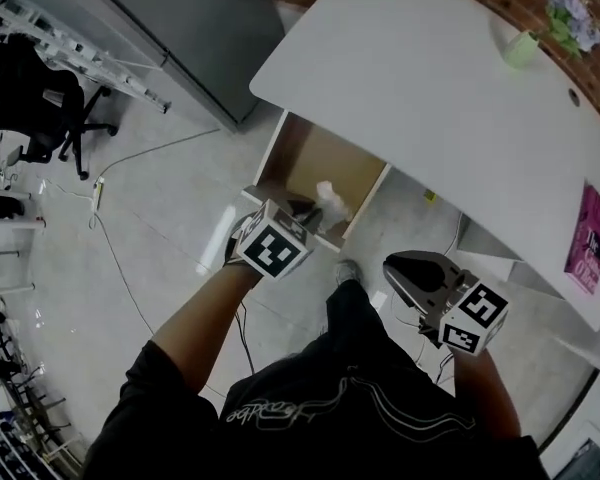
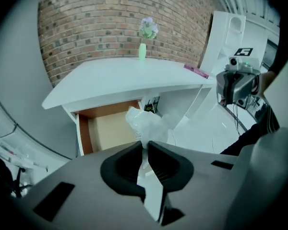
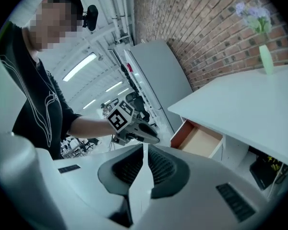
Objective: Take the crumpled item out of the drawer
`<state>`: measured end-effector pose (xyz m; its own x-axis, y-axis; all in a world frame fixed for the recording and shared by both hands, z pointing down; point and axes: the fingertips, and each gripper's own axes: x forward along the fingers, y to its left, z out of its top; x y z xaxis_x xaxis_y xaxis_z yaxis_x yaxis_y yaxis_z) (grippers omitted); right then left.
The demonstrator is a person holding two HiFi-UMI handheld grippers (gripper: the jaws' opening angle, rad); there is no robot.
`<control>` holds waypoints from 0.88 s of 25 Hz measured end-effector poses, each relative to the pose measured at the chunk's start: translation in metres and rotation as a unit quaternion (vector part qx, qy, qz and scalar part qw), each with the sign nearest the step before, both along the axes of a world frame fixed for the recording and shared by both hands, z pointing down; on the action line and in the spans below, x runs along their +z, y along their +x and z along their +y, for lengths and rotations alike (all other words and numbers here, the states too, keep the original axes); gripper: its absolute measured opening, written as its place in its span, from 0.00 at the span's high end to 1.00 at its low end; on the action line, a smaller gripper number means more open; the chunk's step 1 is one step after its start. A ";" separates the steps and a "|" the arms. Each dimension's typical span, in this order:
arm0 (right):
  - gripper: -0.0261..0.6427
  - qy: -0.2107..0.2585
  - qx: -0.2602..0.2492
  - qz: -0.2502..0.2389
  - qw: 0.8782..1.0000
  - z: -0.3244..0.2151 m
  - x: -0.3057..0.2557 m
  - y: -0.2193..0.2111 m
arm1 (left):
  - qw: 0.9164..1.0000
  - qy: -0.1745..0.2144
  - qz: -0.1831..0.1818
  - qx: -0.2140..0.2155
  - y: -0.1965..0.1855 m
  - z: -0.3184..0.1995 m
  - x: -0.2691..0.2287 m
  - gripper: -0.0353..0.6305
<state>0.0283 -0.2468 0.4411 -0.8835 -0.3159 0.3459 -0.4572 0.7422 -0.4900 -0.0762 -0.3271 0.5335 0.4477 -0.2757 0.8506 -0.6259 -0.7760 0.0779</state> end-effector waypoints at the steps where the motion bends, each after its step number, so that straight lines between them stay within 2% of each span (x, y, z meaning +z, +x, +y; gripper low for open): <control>1: 0.88 0.007 0.004 0.001 1.000 0.005 -0.010 -0.001 | 1.000 0.005 0.010 -0.011 -0.003 0.010 -0.016 0.87; 4: 0.88 0.030 0.016 0.008 0.999 0.019 -0.041 -0.005 | 0.998 0.012 0.051 -0.045 -0.010 0.044 -0.063 0.87; 7: 0.88 0.051 0.032 0.012 0.998 0.037 -0.068 -0.010 | 0.993 0.024 0.097 -0.070 -0.014 0.079 -0.108 0.86; 10: 0.88 0.071 0.046 0.017 0.996 0.056 -0.094 -0.016 | 0.987 0.041 0.128 -0.087 -0.019 0.113 -0.148 0.86; 14: 0.88 0.093 0.056 0.007 0.994 0.093 -0.131 -0.030 | 0.981 0.066 0.149 -0.105 -0.034 0.163 -0.193 0.86; 17: 0.88 0.097 0.058 -0.009 0.994 0.118 -0.146 -0.035 | 0.979 0.081 0.151 -0.113 -0.040 0.194 -0.206 0.86; 19: 0.88 0.102 0.058 -0.011 0.993 0.127 -0.151 -0.035 | 0.976 0.078 0.161 -0.125 -0.039 0.207 -0.212 0.86; 22: 0.88 0.108 0.063 -0.010 0.992 0.140 -0.160 -0.035 | 0.967 0.072 0.192 -0.149 -0.038 0.224 -0.227 0.86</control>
<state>-0.0062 -0.1067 0.2813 -0.8387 -0.4886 0.2405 -0.5442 0.7688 -0.3359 -0.1138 -0.1028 0.3068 0.6059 -0.5442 0.5803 -0.7695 -0.5860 0.2540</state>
